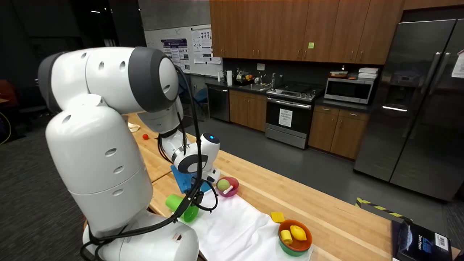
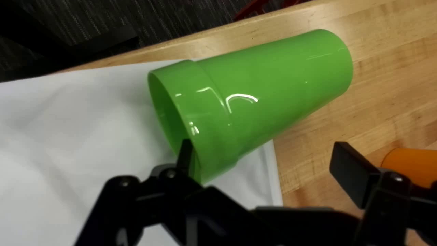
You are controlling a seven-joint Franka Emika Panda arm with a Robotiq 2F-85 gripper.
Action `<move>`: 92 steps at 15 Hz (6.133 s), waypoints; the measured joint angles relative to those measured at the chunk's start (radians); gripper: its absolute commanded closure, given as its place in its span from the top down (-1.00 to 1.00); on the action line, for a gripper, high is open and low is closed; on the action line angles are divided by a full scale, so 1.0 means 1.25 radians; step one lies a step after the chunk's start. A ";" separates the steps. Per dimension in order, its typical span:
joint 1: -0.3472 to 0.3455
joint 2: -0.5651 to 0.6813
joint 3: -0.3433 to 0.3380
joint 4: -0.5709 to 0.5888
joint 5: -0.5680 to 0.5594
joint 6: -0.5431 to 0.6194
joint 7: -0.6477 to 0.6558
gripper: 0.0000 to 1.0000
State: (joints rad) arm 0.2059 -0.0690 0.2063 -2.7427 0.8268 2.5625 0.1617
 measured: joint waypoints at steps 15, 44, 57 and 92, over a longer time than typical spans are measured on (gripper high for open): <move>0.017 0.032 0.027 0.033 0.000 0.010 0.003 1.00; -0.009 0.109 -0.006 0.092 -0.069 -0.096 0.033 -0.98; -0.157 0.084 -0.177 0.155 -0.625 -0.557 0.323 -0.96; -0.195 -0.011 -0.214 0.330 -0.746 -0.744 0.461 -0.96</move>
State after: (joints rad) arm -0.0381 -0.0832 -0.0611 -2.3300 -0.1054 1.6330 0.7373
